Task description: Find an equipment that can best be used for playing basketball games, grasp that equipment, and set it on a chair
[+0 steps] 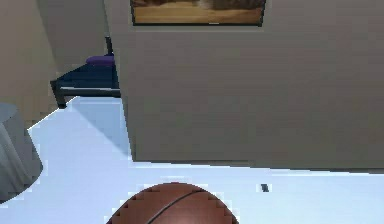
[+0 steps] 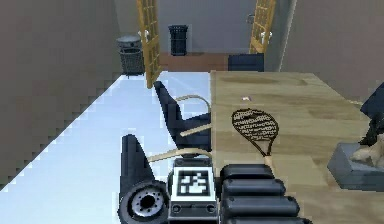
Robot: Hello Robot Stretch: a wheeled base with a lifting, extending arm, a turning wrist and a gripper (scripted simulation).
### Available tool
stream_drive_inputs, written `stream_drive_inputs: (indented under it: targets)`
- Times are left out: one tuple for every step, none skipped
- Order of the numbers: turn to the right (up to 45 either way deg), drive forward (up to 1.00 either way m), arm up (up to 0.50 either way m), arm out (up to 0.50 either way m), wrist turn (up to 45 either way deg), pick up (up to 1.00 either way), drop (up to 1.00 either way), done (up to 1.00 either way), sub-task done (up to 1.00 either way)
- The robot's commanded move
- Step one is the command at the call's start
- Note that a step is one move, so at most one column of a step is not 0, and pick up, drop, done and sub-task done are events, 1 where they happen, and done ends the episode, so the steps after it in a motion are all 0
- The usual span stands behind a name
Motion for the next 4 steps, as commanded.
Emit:
stream_drive_inputs:
  targets:
    - [0.0,0.00,0.00,0.40,0.0,0.00,0.00,0.00,0.00]
    - [0.0,0.00,0.00,0.00,45.0,0.00,0.00,0.00,0.00]
    - [0.0,0.00,0.00,0.00,45.0,0.00,0.00,0.00,0.00]
    - [0.0,0.00,0.00,0.00,45.0,0.00,0.00,0.00,0.00]
